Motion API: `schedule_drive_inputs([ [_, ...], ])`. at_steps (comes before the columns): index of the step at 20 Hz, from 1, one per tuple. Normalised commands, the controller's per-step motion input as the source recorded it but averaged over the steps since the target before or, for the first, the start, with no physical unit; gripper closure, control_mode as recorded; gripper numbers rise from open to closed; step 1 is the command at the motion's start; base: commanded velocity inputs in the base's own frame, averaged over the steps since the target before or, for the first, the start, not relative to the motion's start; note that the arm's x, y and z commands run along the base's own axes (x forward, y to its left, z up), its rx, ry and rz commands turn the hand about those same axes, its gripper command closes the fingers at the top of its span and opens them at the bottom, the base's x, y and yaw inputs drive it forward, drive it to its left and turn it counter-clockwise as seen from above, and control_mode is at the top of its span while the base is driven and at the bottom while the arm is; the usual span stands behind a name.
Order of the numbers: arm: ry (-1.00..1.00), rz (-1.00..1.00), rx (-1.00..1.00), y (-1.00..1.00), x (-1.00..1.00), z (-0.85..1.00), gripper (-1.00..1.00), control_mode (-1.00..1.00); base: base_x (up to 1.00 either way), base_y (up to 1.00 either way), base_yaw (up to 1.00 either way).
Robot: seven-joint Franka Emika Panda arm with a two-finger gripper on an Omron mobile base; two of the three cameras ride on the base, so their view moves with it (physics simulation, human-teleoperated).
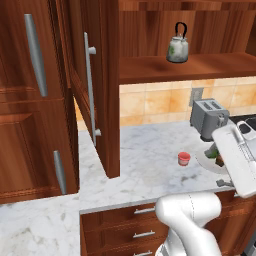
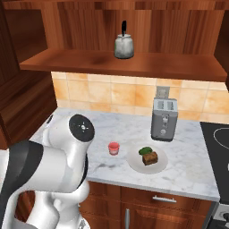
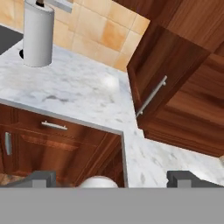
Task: Pick the avocado and bread from the counter and place them on the plate. Then pick the jam from the cabinet and place it next to the plate. Lastly close the cabinet door.
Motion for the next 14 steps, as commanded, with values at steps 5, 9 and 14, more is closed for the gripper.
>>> schedule_drive_inputs([
  [5, -0.08, 0.03, 0.00, 0.15, -0.26, 0.26, -1.00, -1.00, 0.00, 0.00, 0.00],
  [9, -0.09, 0.01, -0.01, 0.31, -0.25, 0.16, -1.00, -1.00, 0.00, 0.00, 0.00],
  [14, -0.15, 0.00, -0.01, 0.43, -0.20, 0.12, -1.00, -1.00, 0.00, 0.00, 0.00],
])
